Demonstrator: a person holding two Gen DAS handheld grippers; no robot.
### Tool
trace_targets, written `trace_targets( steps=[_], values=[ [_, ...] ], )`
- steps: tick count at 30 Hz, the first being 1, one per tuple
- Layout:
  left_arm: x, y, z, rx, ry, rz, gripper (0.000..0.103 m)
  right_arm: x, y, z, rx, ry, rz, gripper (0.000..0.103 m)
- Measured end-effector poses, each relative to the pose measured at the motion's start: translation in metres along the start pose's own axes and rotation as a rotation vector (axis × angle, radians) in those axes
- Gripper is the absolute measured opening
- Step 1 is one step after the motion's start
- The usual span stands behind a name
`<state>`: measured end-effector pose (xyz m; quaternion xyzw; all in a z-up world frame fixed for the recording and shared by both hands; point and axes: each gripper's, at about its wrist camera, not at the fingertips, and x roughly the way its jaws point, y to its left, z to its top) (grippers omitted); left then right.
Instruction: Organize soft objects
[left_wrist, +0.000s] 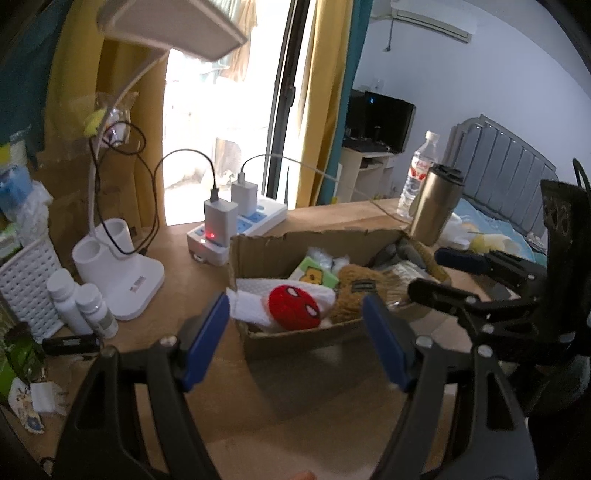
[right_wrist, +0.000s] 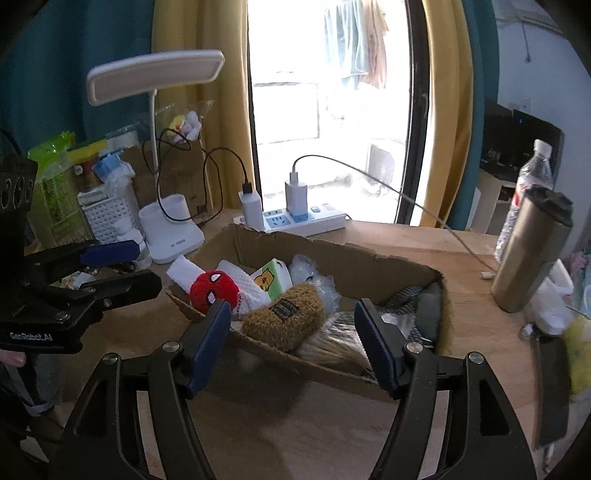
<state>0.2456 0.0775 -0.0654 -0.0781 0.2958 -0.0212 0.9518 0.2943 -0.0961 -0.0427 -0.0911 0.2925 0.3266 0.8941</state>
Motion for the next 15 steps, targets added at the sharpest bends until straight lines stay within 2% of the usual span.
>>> trace_targets(
  steps=[3,15],
  values=[
    [-0.013,-0.005,-0.001,-0.001,-0.016,0.007,0.094,-0.016,0.001,-0.001,0.004,-0.018,-0.015,0.073],
    [-0.061,-0.021,-0.011,0.005,-0.075,0.026,0.095,-0.074,0.002,-0.012,0.023,-0.076,-0.062,0.077]
  ],
)
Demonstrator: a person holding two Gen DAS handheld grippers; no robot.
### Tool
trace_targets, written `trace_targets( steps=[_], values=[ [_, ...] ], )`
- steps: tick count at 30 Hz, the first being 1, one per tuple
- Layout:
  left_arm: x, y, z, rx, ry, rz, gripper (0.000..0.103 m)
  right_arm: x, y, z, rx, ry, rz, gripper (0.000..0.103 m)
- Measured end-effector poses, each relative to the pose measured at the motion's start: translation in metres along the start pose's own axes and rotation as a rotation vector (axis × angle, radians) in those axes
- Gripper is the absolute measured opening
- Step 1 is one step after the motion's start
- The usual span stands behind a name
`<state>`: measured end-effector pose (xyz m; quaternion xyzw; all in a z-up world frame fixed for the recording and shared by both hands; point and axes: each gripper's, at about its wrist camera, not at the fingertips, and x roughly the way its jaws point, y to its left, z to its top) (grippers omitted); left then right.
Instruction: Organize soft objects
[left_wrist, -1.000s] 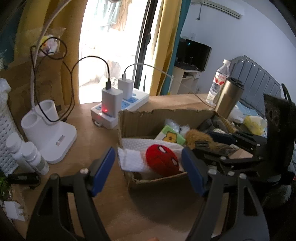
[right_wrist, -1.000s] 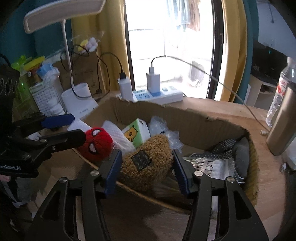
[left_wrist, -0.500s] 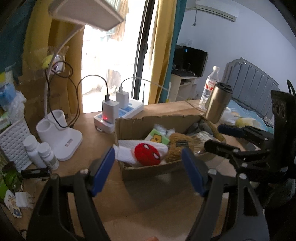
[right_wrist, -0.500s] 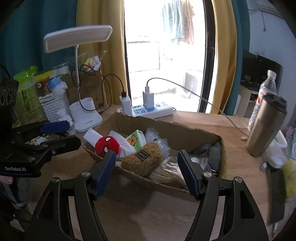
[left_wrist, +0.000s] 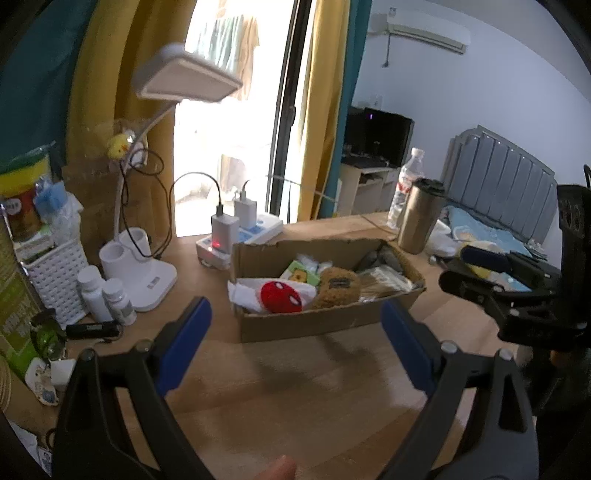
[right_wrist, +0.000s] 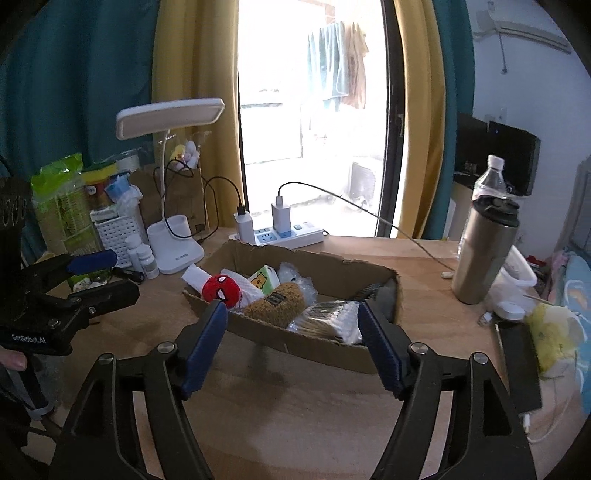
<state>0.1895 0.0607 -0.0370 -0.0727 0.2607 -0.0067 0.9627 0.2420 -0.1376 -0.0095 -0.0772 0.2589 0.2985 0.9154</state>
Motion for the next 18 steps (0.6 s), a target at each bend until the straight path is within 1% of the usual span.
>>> trace_targets(
  steps=[1,3,8,12,18],
  values=[
    [-0.006,-0.002,0.0,0.004,-0.014,0.005,0.096,-0.005,0.0,-0.001,0.001,-0.005,-0.003,0.077],
    [-0.013,-0.005,0.0,0.001,-0.033,0.01,0.102,-0.013,0.001,-0.002,0.003,-0.013,-0.007,0.077],
    [-0.035,-0.01,-0.003,-0.013,-0.064,0.011,0.102,-0.036,0.004,-0.007,0.005,-0.035,-0.019,0.078],
    [-0.045,-0.015,-0.007,-0.023,-0.043,0.001,0.102,-0.053,0.007,-0.012,0.007,-0.052,-0.025,0.078],
    [-0.064,-0.021,-0.016,-0.025,-0.049,0.015,0.102,-0.074,0.013,-0.021,0.008,-0.067,-0.034,0.078]
  ],
)
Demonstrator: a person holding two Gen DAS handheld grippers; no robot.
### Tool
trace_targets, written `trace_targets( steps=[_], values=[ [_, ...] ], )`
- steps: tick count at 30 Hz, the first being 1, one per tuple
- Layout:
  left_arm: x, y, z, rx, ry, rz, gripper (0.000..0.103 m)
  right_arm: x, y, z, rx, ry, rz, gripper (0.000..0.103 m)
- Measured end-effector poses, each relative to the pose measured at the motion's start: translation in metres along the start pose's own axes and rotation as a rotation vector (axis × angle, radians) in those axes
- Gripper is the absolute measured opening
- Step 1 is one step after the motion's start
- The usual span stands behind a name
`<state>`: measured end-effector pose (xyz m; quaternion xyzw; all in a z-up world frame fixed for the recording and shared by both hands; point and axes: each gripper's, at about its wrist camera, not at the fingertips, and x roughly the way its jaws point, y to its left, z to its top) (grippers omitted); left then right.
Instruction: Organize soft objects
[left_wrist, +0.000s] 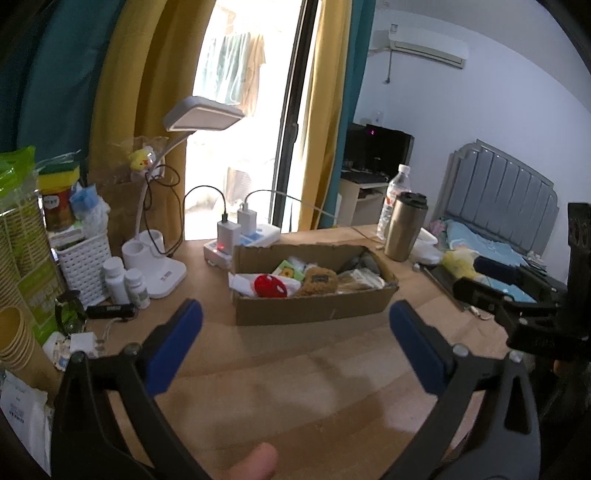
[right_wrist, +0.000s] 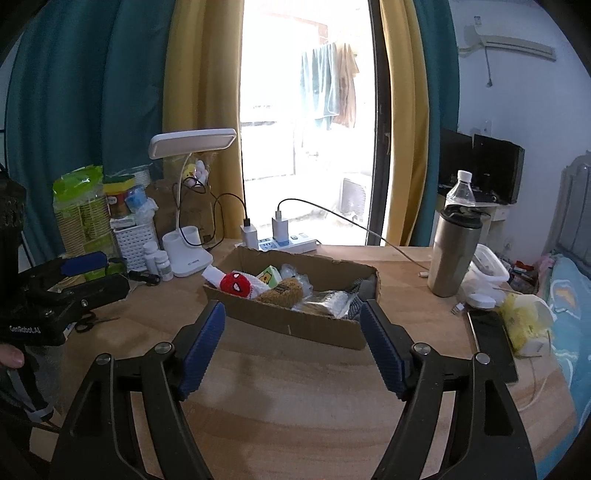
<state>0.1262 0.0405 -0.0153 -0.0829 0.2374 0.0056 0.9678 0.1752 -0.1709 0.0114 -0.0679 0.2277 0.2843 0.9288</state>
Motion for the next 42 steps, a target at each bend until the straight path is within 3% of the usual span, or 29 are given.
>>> trace_targets(
  steps=[10,24,42],
  values=[
    [-0.035,-0.007,-0.004,0.003,-0.045,0.069,0.102,-0.043,0.005,-0.004,-0.015,-0.032,-0.06,0.079],
    [-0.095,-0.034,0.005,0.064,-0.175,0.039,0.102,-0.115,0.013,-0.007,-0.002,-0.138,-0.166,0.079],
    [-0.121,-0.061,0.014,0.113,-0.221,-0.009,0.102,-0.156,0.005,-0.007,0.044,-0.224,-0.229,0.08]
  ],
)
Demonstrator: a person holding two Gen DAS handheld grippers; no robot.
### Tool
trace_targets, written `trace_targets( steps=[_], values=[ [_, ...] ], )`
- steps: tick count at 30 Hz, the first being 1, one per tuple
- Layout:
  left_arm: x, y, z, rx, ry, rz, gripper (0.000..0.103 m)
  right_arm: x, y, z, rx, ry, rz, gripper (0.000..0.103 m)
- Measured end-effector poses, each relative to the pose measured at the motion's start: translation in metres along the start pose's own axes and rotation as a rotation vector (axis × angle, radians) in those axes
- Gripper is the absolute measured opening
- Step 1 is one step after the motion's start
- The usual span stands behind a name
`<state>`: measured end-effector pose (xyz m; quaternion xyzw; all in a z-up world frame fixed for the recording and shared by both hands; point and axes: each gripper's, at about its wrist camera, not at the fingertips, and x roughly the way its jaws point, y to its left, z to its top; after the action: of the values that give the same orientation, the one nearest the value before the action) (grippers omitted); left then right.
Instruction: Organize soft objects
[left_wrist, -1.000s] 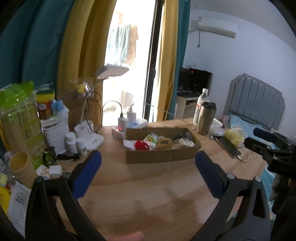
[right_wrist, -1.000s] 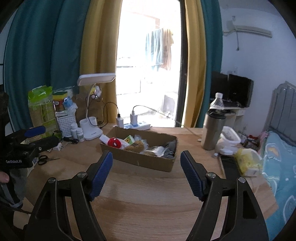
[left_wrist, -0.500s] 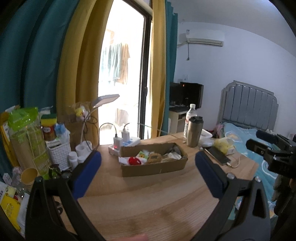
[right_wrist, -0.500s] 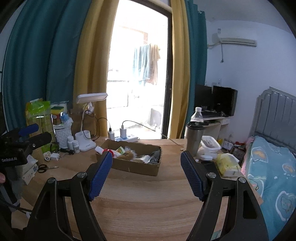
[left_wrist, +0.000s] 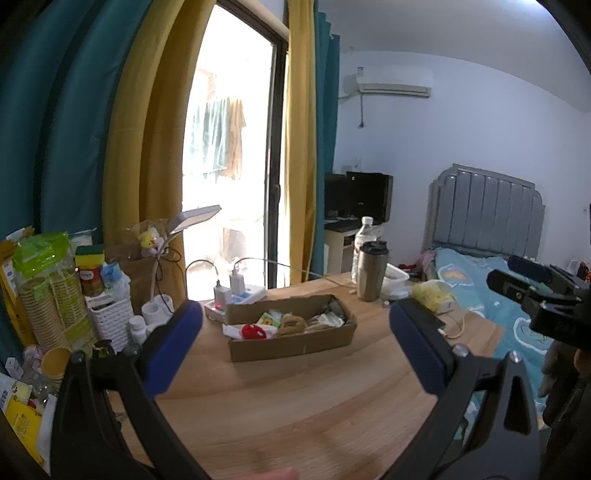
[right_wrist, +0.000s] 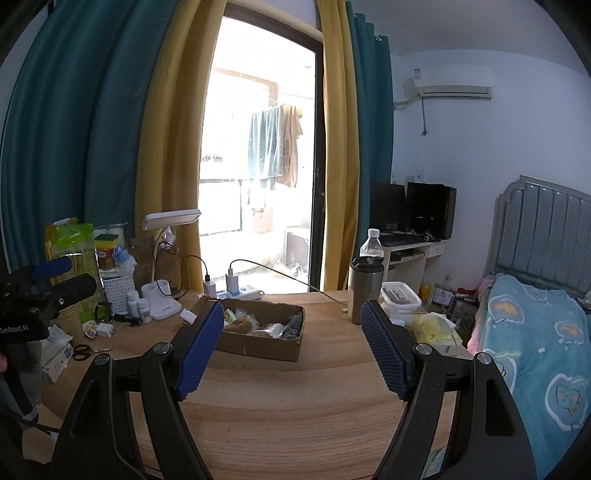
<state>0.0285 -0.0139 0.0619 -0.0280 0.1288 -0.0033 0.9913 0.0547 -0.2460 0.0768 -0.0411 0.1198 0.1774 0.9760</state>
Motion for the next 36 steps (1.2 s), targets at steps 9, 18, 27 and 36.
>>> trace_targets(
  steps=[9,18,27,36],
  values=[
    [-0.0032,-0.005,-0.0006,0.002,-0.003,-0.006,0.102,-0.0003,0.0002,-0.0008,-0.003,0.007,0.01,0.08],
    [-0.0042,-0.0022,-0.0012,-0.008,-0.002,0.003,0.102,0.0001,0.0046,0.0004,-0.008,0.015,0.023,0.08],
    [-0.0046,-0.0016,-0.0017,-0.01,-0.001,0.001,0.102,-0.0001,0.006,-0.0013,-0.008,0.017,0.033,0.08],
    [-0.0057,-0.004,-0.0039,-0.005,0.0,-0.007,0.102,0.0007,0.0059,-0.0013,-0.008,0.016,0.035,0.08]
  ],
)
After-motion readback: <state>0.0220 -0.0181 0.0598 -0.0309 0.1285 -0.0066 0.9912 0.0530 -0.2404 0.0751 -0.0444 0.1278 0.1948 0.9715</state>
